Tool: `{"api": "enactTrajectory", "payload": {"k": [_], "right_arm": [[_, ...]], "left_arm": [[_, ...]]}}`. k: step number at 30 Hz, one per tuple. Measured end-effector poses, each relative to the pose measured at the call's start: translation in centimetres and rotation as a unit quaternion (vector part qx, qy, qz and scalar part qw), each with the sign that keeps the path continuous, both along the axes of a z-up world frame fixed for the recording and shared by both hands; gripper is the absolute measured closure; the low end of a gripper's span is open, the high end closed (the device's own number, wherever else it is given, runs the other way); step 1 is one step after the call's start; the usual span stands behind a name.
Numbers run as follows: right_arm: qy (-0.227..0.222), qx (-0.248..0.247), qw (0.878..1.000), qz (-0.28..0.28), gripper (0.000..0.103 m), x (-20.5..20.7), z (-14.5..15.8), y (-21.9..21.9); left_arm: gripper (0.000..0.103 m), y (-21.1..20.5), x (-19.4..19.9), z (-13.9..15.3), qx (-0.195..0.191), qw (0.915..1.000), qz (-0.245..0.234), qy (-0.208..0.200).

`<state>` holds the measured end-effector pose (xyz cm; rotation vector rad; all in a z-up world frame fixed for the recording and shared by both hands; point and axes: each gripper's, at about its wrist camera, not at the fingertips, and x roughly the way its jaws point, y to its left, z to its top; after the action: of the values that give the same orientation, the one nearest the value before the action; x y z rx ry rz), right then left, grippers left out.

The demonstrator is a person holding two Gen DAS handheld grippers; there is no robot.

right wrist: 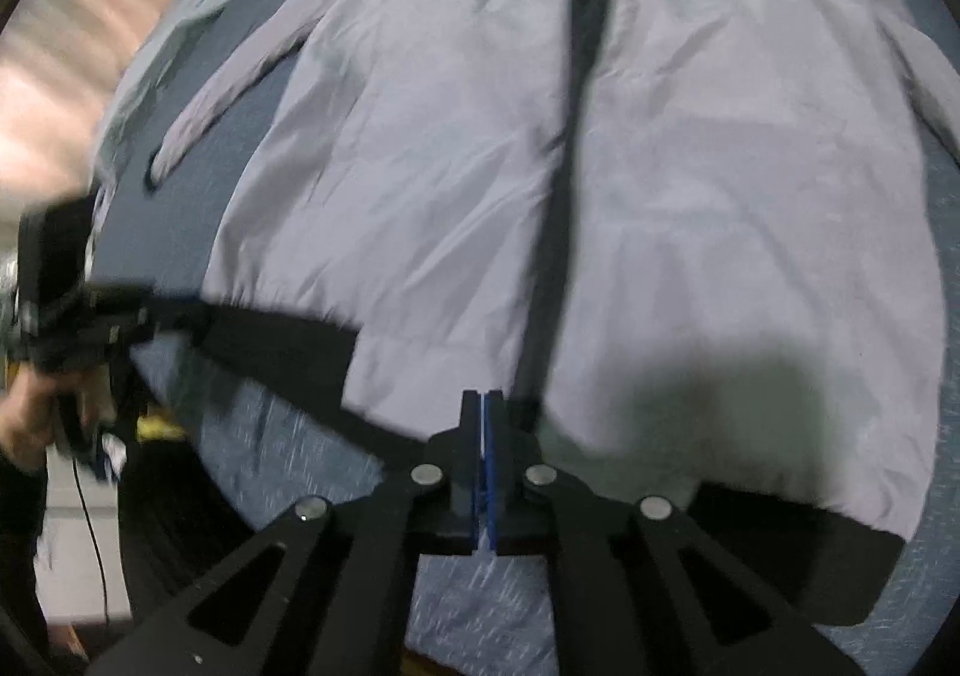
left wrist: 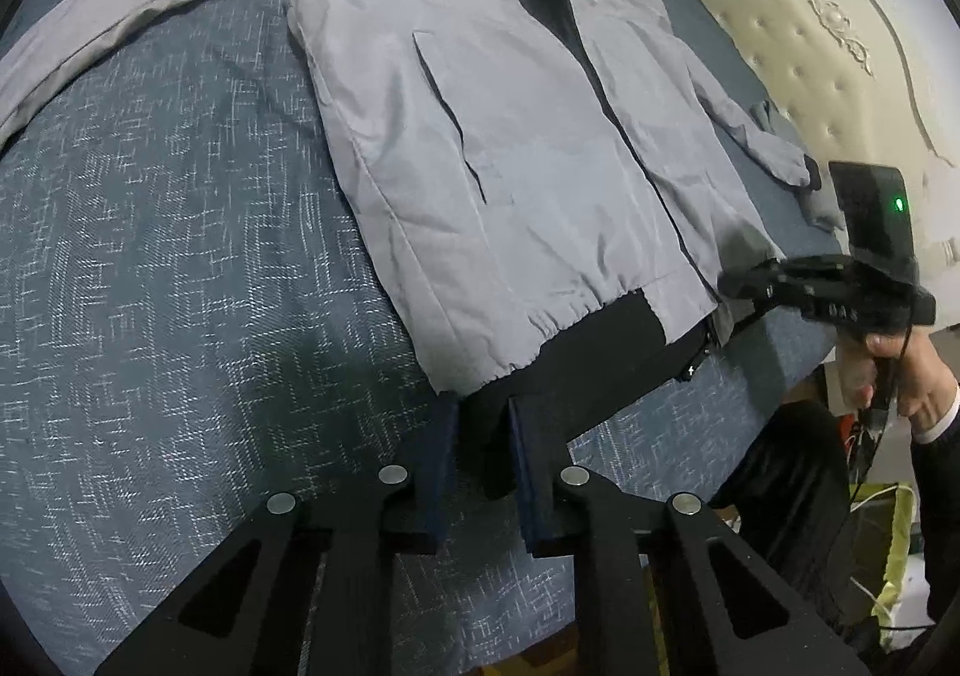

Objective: Fold clothes

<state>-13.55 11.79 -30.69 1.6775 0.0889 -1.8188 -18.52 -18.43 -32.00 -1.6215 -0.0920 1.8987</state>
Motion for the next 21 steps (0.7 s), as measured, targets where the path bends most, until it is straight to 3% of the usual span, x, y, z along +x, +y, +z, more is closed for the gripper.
{"api": "enactTrajectory", "payload": {"k": [1, 2, 3, 5, 9, 10, 12, 14, 17, 21], "right_arm": [[-0.008, -0.003, 1.000, -0.013, 0.098, -0.5, -0.1, 0.3], [-0.014, -0.003, 1.000, -0.016, 0.089, -0.7, -0.2, 0.3], [-0.019, -0.002, 1.000, -0.018, 0.072, -0.9, -0.4, 0.3], [-0.030, -0.001, 0.999, -0.016, 0.064, -1.0, -0.7, 0.0], [-0.054, 0.006, 0.998, -0.015, 0.064, -1.0, -2.1, -0.6], [-0.058, 0.008, 0.998, -0.014, 0.064, -1.0, -2.4, -0.7], [-0.058, 0.012, 0.998, -0.010, 0.084, -0.9, -2.7, -0.9], [-0.055, 0.015, 0.998, -0.004, 0.088, -0.7, -2.8, -1.0], [-0.049, 0.018, 0.999, 0.015, 0.095, -0.2, -2.6, -1.4], [-0.046, 0.015, 0.998, 0.040, 0.097, 0.7, -2.3, -1.8]], "left_arm": [[0.086, 0.0, 0.0, 0.0, -0.001, 1.0000, 0.000, 0.000], [0.086, 0.0, 0.0, 0.0, -0.001, 1.0000, 0.000, 0.001], [0.086, 0.1, 0.0, 0.0, -0.002, 1.0000, -0.001, 0.001], [0.086, 0.0, 0.0, 0.0, -0.004, 1.0000, -0.002, 0.002], [0.087, -0.2, 0.0, -0.1, -0.005, 1.0000, 0.000, 0.001], [0.092, -0.3, 0.0, -0.1, -0.006, 1.0000, 0.000, 0.001], [0.095, -0.4, 0.0, -0.1, -0.010, 0.9999, -0.002, 0.002], [0.101, -0.5, 0.0, 0.0, -0.014, 0.9999, -0.003, 0.004], [0.101, -0.9, -0.1, 0.1, -0.014, 0.9999, 0.001, 0.006], [0.101, -1.4, -0.3, 0.4, -0.008, 0.9999, 0.007, 0.007]]}}
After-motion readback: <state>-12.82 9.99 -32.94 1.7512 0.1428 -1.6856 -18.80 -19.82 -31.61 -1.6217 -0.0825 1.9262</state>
